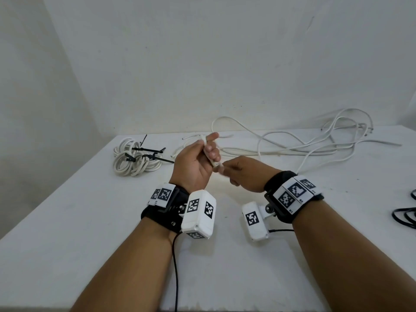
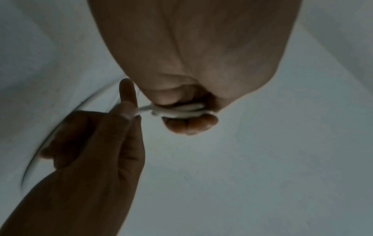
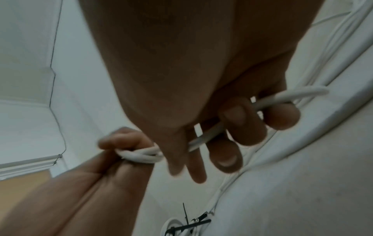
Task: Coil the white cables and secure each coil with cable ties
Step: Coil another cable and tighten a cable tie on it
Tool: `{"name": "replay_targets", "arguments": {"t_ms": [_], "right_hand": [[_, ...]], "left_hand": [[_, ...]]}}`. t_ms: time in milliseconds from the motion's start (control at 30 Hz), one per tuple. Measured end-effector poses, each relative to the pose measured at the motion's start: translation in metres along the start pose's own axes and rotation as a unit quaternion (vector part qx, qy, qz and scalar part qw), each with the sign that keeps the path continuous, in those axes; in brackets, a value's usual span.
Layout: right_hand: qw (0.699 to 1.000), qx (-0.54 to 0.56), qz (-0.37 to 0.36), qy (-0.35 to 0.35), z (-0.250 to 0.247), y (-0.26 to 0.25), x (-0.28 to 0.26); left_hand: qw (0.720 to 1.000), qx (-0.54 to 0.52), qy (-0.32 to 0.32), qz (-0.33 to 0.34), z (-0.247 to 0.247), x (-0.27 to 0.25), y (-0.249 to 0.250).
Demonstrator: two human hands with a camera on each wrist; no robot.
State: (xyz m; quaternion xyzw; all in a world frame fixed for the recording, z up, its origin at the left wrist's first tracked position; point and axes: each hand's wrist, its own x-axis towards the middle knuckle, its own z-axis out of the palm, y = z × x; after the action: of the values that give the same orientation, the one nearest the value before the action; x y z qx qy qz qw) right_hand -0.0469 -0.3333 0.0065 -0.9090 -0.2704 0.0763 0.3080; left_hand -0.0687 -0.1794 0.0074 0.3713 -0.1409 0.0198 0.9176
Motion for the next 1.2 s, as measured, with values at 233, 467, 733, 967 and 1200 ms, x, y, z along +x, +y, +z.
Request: {"name": "replay_targets", "arguments": {"t_ms": [233, 467, 733, 967, 1200], "right_hand": [[0.993, -0.100, -0.026, -0.065, 0.005, -0.008, -0.006], [0.995, -0.008, -0.073, 0.063, -0.003, -0.001, -0.009], [0.962, 0.130, -0.124, 0.205, -0.019, 0.014, -0.014], [0.946, 0.161, -0.122, 0.252, -0.021, 0.023, -0.007], [0.986, 0.077, -0.043, 0.142, -0.013, 0.019, -0.001]], "left_hand": [[0.890, 0.435, 0.114, 0.071, -0.021, 0.003, -0.003], [0.729, 0.681, -0.025, -0.060, -0.018, -0.003, -0.007], [0.902, 0.395, -0.069, -0.162, -0.005, -0.011, -0.012], [0.967, 0.191, -0.112, -0.128, -0.001, -0.012, -0.006], [0.987, 0.069, -0.107, -0.096, 0.001, -0.014, -0.006]]}}
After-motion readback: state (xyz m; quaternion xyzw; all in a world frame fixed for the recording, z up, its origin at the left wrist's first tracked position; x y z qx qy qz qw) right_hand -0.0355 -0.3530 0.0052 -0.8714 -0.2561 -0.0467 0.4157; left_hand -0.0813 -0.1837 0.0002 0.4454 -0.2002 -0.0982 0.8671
